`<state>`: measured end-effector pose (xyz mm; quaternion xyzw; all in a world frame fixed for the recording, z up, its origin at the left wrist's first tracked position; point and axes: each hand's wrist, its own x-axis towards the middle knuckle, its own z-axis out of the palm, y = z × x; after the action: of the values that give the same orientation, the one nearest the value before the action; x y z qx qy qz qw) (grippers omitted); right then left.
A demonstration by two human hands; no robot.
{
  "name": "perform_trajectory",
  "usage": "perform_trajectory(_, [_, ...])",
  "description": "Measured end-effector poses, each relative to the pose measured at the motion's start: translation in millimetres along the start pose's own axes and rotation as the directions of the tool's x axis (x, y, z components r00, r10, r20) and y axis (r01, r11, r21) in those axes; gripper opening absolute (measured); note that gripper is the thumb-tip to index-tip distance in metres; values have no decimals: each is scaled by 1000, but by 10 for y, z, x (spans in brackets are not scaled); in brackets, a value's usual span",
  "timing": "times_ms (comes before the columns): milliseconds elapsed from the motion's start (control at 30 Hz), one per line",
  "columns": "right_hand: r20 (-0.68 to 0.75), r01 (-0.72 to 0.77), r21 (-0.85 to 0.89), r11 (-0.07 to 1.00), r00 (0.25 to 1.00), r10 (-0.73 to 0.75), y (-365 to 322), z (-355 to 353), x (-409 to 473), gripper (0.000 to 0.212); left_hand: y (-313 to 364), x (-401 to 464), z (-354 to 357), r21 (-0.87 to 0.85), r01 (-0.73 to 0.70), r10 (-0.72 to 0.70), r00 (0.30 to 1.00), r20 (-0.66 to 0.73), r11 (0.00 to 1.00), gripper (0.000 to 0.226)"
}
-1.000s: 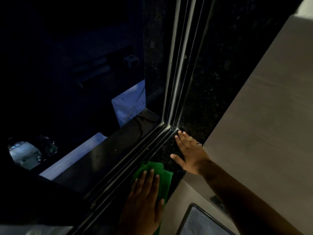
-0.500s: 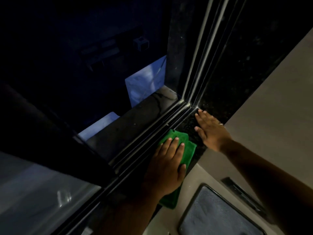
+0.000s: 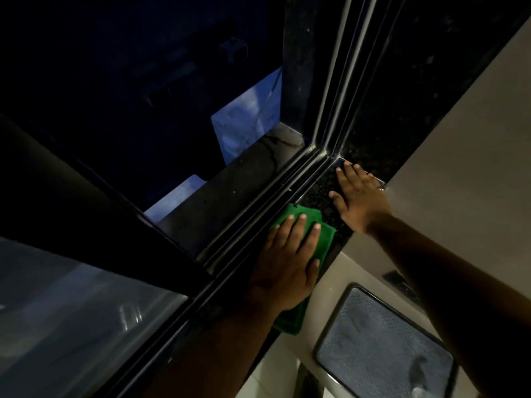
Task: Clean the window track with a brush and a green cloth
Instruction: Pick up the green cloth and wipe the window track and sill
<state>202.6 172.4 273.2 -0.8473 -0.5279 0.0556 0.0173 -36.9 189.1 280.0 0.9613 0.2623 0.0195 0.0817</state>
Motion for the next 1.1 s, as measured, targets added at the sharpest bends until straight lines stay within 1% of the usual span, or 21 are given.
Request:
perform_trajectory(100, [-12, 9, 9, 1000, 1000, -8, 32, -2, 9, 75, 21, 98, 3, 0, -15, 15, 1000, -1, 1000, 60])
perform_trajectory(200, [-2, 11, 31, 999, 1000, -11, 25, -18, -24, 77, -18, -308, 27, -13, -13, 13, 1000, 3, 1000, 58])
perform_trajectory(300, [-7, -2, 40, 999, 1000, 2, 5, -52, -48, 73, -121, -847, 53, -19, 2, -2, 1000, 16, 1000, 57])
perform_trajectory(433, [11, -8, 54, 999, 1000, 7, -30, -73, -75, 68, -167, -1066, 33, -11, -4, 5, 999, 38, 1000, 60])
perform_trajectory(567, [-21, -6, 62, 998, 1000, 7, 13, -17, -37, 73, -109, -839, -10, -26, 13, -13, 1000, 25, 1000, 61])
perform_trajectory(667, [-29, 10, 80, 997, 1000, -7, 43, 32, -27, 69, -35, -318, 28, -34, 30, -31, 999, -29, 999, 61])
perform_trajectory(733, [-40, 0, 170, 985, 999, 7, 56, 22, 19, 62, 41, 46, 40, -56, 27, -30, 998, -48, 998, 61])
perform_trajectory(767, [-45, -34, 275, 961, 998, 48, 38, -6, 34, 59, 68, 173, 51, -64, 24, -28, 999, -47, 998, 61])
perform_trajectory(800, [-48, -86, 418, 904, 992, 116, -22, -69, 22, 57, 81, 234, 48, -69, 22, -25, 998, -54, 997, 61])
perform_trajectory(833, [-49, -137, 558, 818, 979, 197, -115, -145, -38, 55, 82, 233, 41, -82, 10, -15, 998, -65, 997, 61])
perform_trajectory(867, [-67, -163, 652, 741, 960, 271, -242, -216, -146, 54, 64, 170, 19, -105, -10, 2, 997, -80, 994, 61])
perform_trajectory(900, [-105, -169, 688, 706, 939, 327, -413, -274, -292, 53, 33, 57, -9, -132, -21, 7, 995, -102, 991, 60])
perform_trajectory(933, [-145, -168, 682, 712, 923, 356, -604, -305, -453, 51, 8, -85, -26, -160, -12, -9, 992, -130, 987, 59])
perform_trajectory(1000, [-174, -148, 655, 741, 924, 339, -1038, -304, -795, 52, -60, -454, -23, -208, 52, -93, 976, -196, 977, 56])
perform_trajectory(1033, [-153, -142, 644, 752, 939, 309, -1242, -260, -923, 53, -89, -648, 16, -228, 94, -144, 966, -216, 969, 55])
perform_trajectory(1100, [-74, -157, 569, 807, 968, 240, -1539, -117, -1051, 60, -127, -957, 106, -246, 151, -202, 960, -195, 957, 58])
